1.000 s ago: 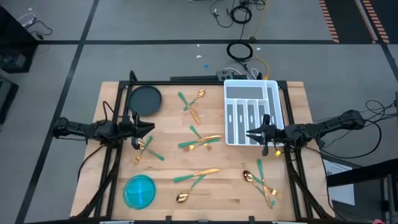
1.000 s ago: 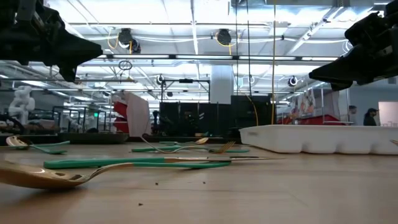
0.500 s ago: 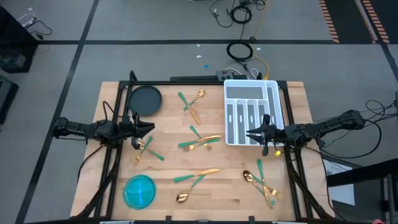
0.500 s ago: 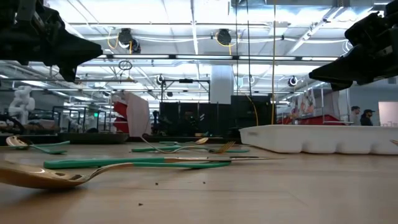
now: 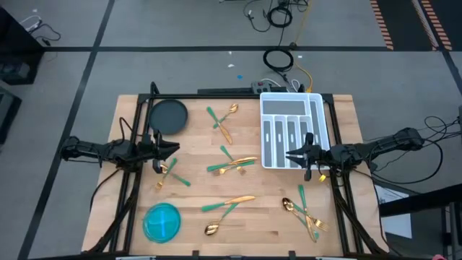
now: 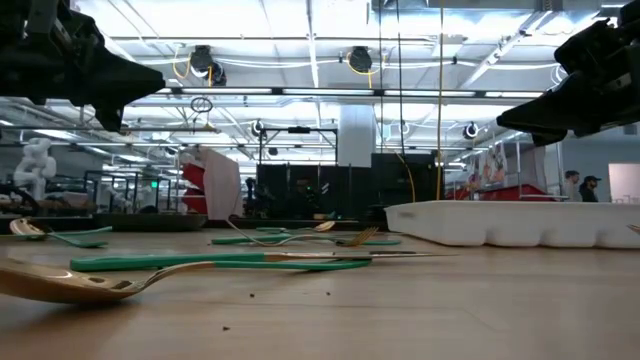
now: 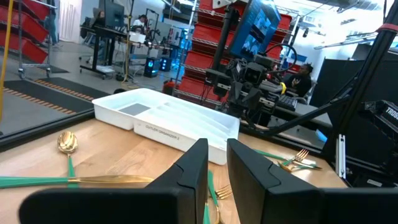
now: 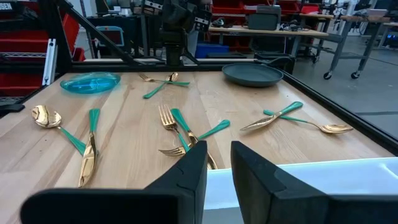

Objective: Sort silverware

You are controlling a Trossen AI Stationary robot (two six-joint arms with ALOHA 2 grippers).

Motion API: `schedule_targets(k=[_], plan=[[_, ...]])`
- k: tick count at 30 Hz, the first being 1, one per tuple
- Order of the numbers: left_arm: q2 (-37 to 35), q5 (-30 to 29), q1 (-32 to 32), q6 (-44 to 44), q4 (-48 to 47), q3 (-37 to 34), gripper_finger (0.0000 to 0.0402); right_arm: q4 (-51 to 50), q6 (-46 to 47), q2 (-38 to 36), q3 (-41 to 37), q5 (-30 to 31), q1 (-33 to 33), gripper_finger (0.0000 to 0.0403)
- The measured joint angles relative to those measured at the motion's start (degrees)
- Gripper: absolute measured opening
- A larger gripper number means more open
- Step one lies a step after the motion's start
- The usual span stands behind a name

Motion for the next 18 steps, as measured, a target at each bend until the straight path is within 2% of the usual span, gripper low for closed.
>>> schedule_targets(k=[11,18], plan=[[0.00,0.00,0.01,0.02,0.00,-0.01,0.0067,0.07,-1.56,0.01,0.00,0.00,-0.01,0.0066],[0.00,-0.10,-0.01,4.92,1.04,0.01,0.0067,0.63,8.32,0.03,0.00,0.00,0.00,0.0066]])
